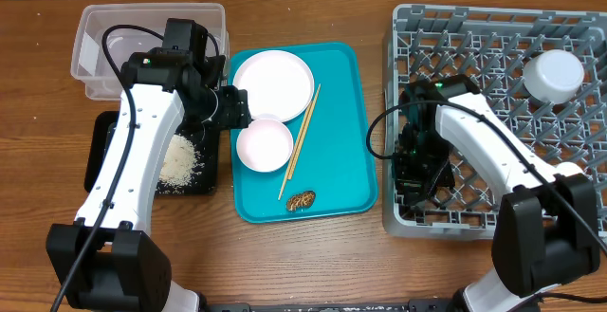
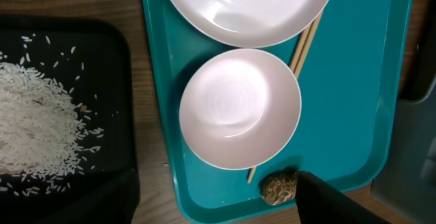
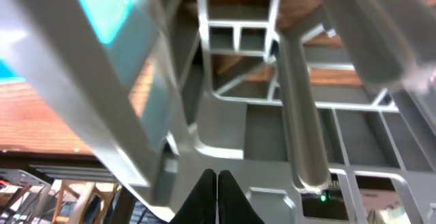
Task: Sort waste into correct bins and load items into the dishwasher
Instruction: 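Lower the grey bowl into the rack's back right and open the right gripper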
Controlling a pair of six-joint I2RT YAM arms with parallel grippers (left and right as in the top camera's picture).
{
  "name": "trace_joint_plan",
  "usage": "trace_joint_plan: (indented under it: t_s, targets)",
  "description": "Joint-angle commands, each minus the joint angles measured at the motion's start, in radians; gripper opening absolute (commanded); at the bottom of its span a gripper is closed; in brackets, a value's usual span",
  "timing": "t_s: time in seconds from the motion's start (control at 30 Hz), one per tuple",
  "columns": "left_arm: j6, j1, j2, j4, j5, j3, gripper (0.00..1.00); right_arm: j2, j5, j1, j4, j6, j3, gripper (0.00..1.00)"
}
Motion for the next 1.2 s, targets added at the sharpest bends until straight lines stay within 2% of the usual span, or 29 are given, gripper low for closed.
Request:
trace_joint_plan:
  t_s: [0.0,0.2,0.43,0.6,0.8,0.93,1.17]
  targets:
    - [0.019,-0.002,-0.018,0.001,-0.006,0.017,0.75,-0.018,-0.013,-0.003,-0.026,-0.001,-0.004,0.06]
    - [0.019,-0.002,-0.018,0.001,-0.006,0.017,0.75,-0.019,0.024,-0.003,-0.133,-0.008,-0.004,0.11]
    - [0.019,-0.002,-0.018,-0.003,-0.012,0.017,0.75,-0.02,0.024,-0.003,-0.133,-0.003,-0.005,0.11]
    - [0.023,-0.002,-0.018,-0.002,-0.013,0.017,0.76,-0.019,0.035,-0.003,-0.082,0.063,-0.032,0.11]
    - [0.023,-0.002,-0.018,-0.002,-0.013,0.017,0.76,-0.019,0.032,-0.003,-0.023,0.103,-0.1,0.1]
    - [0.023,-0.002,-0.018,-0.001,-0.013,0.017,0.76,-0.02,0.032,-0.003,-0.024,0.123,-0.117,0.04]
    - [0.023,-0.002,-0.018,0.002,-0.013,0.017,0.76,-0.033,0.033,-0.003,-0.026,0.128,-0.117,0.04]
